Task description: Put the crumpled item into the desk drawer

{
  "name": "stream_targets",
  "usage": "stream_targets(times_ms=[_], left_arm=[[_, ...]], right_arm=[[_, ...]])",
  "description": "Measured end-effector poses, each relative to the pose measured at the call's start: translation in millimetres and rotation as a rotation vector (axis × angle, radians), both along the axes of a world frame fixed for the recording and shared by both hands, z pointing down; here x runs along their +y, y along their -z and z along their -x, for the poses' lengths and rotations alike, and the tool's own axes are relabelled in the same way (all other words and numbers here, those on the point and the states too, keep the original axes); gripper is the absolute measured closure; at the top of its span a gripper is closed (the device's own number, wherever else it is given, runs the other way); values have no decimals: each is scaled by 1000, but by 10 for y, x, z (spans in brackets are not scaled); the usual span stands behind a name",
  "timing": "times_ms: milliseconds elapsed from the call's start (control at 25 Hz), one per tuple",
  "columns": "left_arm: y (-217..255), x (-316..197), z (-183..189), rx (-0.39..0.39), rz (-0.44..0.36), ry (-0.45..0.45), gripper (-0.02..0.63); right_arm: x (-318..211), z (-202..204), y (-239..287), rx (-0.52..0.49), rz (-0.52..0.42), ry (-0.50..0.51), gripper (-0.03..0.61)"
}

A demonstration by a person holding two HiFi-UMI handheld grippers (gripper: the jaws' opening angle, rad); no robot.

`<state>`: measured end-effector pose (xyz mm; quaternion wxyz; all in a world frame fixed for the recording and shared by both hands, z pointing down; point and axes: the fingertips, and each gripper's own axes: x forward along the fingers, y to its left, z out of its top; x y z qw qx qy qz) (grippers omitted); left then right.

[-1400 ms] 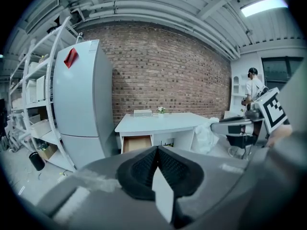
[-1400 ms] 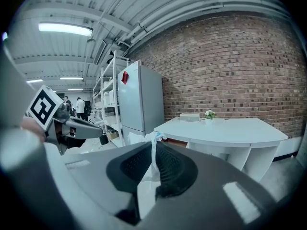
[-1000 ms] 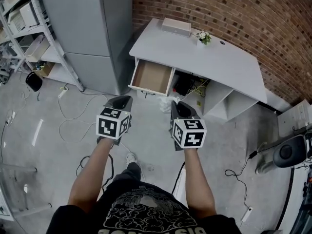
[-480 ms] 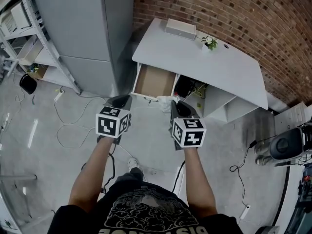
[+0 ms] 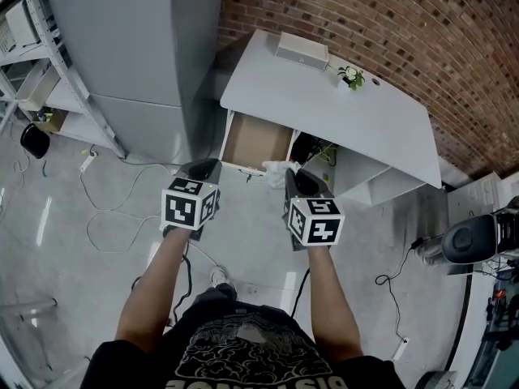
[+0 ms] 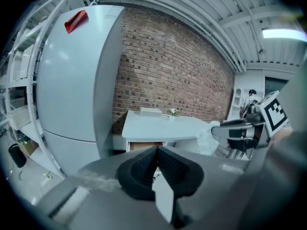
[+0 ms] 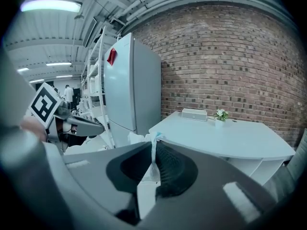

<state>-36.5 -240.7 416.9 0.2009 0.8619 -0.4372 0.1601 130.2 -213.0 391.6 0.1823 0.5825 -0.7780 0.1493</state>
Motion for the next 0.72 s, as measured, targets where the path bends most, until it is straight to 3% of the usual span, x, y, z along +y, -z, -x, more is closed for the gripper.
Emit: stream_targets(times_ms=[720], left_arm=[[-104,-370,218,1,0,-7,614]], right_arm=[[-476,315,-34,17,-2,28,554]])
